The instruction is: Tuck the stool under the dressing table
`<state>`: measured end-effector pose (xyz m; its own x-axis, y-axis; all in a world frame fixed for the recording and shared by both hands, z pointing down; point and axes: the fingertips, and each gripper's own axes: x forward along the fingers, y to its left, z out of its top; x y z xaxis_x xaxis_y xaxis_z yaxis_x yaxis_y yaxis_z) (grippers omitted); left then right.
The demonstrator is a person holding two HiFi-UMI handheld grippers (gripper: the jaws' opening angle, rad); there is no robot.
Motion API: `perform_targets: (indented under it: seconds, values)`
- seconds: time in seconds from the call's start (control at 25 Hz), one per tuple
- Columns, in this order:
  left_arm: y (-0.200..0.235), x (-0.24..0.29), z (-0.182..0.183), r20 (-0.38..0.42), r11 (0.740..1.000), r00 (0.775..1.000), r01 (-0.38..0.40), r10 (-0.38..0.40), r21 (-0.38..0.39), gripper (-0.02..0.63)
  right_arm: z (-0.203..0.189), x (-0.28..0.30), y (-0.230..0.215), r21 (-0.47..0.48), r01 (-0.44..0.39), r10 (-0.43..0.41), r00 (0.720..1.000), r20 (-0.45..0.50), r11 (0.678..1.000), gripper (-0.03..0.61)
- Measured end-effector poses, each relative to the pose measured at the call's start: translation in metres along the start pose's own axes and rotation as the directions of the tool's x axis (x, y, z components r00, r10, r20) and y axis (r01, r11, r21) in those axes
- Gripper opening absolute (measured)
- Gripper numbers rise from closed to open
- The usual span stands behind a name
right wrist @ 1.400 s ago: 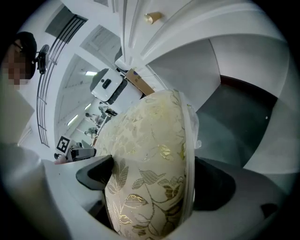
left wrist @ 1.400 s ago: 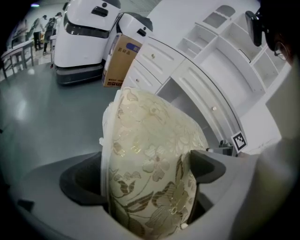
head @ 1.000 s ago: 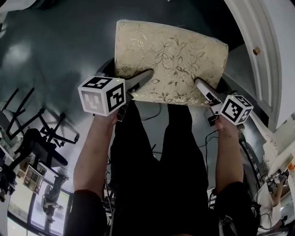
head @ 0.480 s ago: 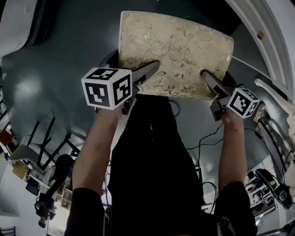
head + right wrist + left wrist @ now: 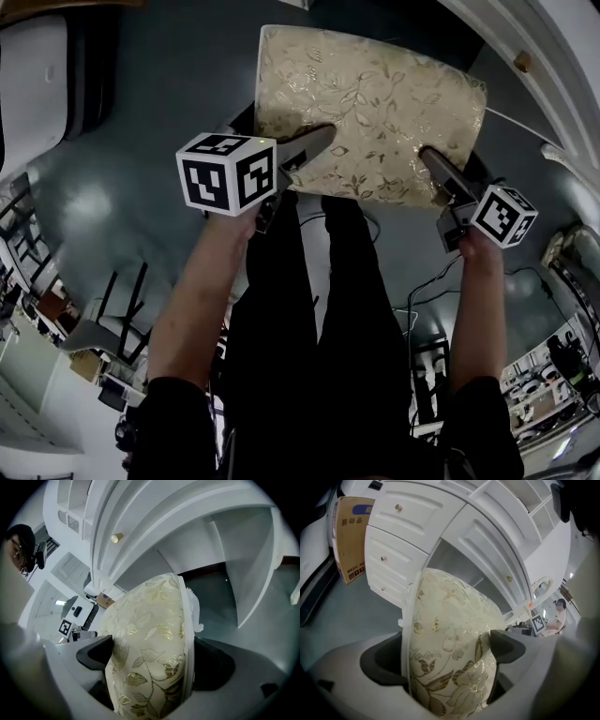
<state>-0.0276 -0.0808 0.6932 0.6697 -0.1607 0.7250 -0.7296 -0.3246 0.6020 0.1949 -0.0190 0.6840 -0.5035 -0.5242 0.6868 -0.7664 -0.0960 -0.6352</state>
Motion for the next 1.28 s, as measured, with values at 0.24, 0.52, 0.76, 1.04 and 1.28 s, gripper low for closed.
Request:
perform_targets:
  seconds: [0.24, 0.52, 0.76, 1.04, 1.28]
  values:
    - [0.008, -0.006, -0.013, 0.053, 0.996, 0.998, -0.023, 0.028, -0.085, 0.563, 0.003, 0.009, 0.001, -0.056, -0.03, 0.028, 0.999, -0.039, 0.998, 0.514]
    - [0.007, -0.004, -0.009, 0.01, 0.999, 1.0, -0.021, 0.022, -0.047, 0.563, -0.002, 0.007, -0.003, -0.013, -0.016, 0.016, 1.0, -0.005, 1.0, 0.514]
    - [0.011, -0.004, -0.006, 0.004, 1.0, 1.0, -0.022, 0.022, -0.022, 0.563, -0.008, 0.01, -0.005, 0.018, -0.016, 0.015, 1.0, 0.023, 1.0, 0.514]
    - [0.01, -0.007, -0.008, 0.029, 0.998, 0.999, -0.041, 0.043, -0.054, 0.563, -0.001, 0.011, -0.002, -0.013, -0.033, 0.033, 0.999, 0.0, 0.999, 0.514]
    - [0.009, -0.004, -0.005, 0.049, 0.999, 0.998, -0.037, 0.039, -0.037, 0.563, 0.0, 0.01, -0.004, -0.021, -0.033, 0.034, 0.999, 0.016, 0.999, 0.514]
